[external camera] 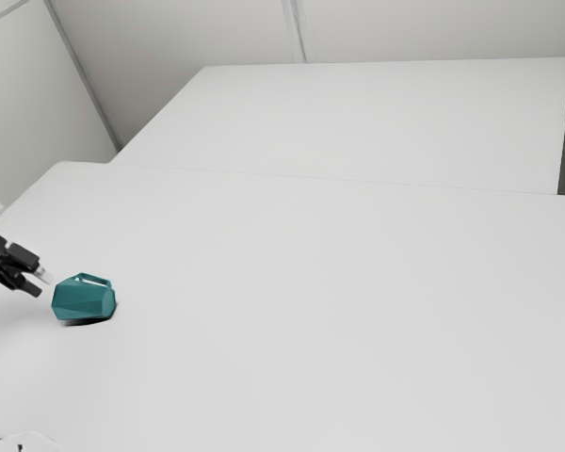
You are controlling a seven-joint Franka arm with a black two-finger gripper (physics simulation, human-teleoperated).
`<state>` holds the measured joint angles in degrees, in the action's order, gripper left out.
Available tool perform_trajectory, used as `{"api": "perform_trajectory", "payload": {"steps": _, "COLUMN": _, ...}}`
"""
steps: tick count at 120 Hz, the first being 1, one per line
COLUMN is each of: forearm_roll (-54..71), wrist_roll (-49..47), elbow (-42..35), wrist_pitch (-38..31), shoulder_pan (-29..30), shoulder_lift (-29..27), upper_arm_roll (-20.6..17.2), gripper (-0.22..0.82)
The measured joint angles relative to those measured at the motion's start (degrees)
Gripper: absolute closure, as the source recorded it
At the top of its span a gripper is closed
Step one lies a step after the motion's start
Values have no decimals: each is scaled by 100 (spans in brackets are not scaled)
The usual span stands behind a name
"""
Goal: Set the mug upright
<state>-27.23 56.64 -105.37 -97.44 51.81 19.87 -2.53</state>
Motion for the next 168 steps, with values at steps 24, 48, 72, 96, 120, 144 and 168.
{"api": "perform_trajectory", "payload": {"steps": 24, "forearm_roll": -348, "wrist_roll": 181, "elbow": 99, "wrist_pitch": 244, "shoulder_pan": 5, "shoulder_lift": 203, "upper_arm_roll": -2, "gripper": 0}}
{"api": "perform_trajectory", "payload": {"steps": 48, "forearm_roll": -661, "wrist_roll": 305, "elbow": 16, "wrist_pitch": 299, "shoulder_pan": -1, "shoulder_lift": 287, "upper_arm_roll": -2, "gripper": 0}}
{"api": "perform_trajectory", "payload": {"steps": 72, "forearm_roll": -852, "wrist_roll": 374, "elbow": -24, "wrist_pitch": 319, "shoulder_pan": 4, "shoulder_lift": 441, "upper_arm_roll": -2, "gripper": 0}}
{"api": "perform_trajectory", "payload": {"steps": 96, "forearm_roll": -924, "wrist_roll": 417, "elbow": -68, "wrist_pitch": 333, "shoulder_pan": 0, "shoulder_lift": 451, "upper_arm_roll": -6, "gripper": 21}}
{"api": "perform_trajectory", "payload": {"steps": 120, "forearm_roll": -982, "wrist_roll": 447, "elbow": -117, "wrist_pitch": 379, "shoulder_pan": 5, "shoulder_lift": 449, "upper_arm_roll": -20, "gripper": 37}}
{"api": "perform_trajectory", "payload": {"steps": 144, "forearm_roll": -1044, "wrist_roll": 471, "elbow": -112, "wrist_pitch": 498, "shoulder_pan": 13, "shoulder_lift": 433, "upper_arm_roll": -35, "gripper": 48}}
{"api": "perform_trajectory", "payload": {"steps": 168, "forearm_roll": -1064, "wrist_roll": 490, "elbow": -109, "wrist_pitch": 603, "shoulder_pan": 12, "shoulder_lift": 400, "upper_arm_roll": -40, "gripper": 60}}
